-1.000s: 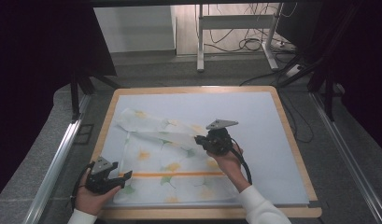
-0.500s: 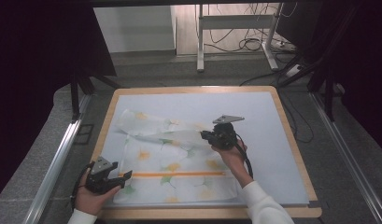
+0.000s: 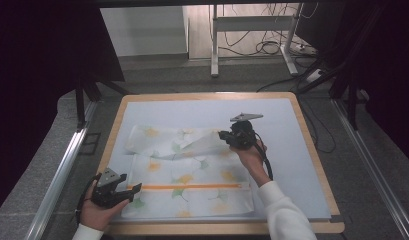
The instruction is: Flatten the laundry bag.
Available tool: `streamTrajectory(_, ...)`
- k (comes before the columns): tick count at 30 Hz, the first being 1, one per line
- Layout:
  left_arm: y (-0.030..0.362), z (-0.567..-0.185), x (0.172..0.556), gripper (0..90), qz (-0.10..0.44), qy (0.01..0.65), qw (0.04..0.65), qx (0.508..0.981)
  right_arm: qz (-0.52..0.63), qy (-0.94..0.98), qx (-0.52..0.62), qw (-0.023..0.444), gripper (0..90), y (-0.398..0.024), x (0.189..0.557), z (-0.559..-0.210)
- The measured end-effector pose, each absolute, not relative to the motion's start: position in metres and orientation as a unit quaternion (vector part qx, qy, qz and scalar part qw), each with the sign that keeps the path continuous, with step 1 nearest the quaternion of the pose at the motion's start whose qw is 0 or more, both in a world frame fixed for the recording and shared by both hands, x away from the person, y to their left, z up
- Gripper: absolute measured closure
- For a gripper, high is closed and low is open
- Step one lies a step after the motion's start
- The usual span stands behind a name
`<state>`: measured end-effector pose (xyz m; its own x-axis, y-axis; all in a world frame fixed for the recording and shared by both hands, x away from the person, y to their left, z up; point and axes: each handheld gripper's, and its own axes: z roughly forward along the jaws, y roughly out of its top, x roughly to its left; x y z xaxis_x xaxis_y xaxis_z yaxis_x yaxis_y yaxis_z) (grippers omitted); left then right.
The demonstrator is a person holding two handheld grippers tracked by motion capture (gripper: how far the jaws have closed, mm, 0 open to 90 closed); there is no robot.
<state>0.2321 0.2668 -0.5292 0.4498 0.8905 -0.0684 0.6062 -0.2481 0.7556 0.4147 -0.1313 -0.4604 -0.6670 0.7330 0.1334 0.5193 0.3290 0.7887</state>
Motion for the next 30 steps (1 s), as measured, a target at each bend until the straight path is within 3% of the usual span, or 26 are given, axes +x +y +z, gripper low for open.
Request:
streamTrajectory(19, 0.268, -0.530, 0.232, 30.8, 0.188, 0.487, 0.371, 0.768, 0.406, 0.794, 0.433, 0.129, 86.2, -0.128, 0.456, -0.466)
streamTrajectory(30, 0.269, -0.531, 0.233, 30.7, 0.187, 0.488, 0.371, 0.768, 0.400, 0.770, 0.479, 0.130, 86.2, -0.146, 0.482, -0.474)
